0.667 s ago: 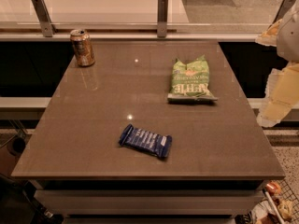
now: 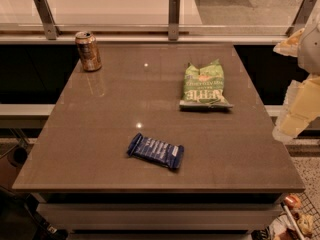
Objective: Move rxbar blueberry near orange can
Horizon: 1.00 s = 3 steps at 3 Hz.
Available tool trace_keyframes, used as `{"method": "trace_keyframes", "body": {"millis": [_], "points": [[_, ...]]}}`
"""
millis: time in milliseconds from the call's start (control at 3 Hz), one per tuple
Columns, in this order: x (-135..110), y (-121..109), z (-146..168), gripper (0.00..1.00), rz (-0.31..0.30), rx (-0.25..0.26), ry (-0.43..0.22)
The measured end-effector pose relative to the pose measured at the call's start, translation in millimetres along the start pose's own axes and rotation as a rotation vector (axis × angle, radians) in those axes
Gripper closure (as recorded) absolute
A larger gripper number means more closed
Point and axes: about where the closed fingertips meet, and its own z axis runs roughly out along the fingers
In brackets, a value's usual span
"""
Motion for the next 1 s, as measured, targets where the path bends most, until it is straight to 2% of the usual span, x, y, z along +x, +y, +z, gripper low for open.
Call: {"method": "trace_keyframes", "body": {"millis": [667, 1000], "points": [[3.9, 37.8, 32.7, 0.0, 0.084, -0.015, -0.163], [1.1, 56.3, 60.1, 0.0, 0.121, -0.026, -0.269]]}}
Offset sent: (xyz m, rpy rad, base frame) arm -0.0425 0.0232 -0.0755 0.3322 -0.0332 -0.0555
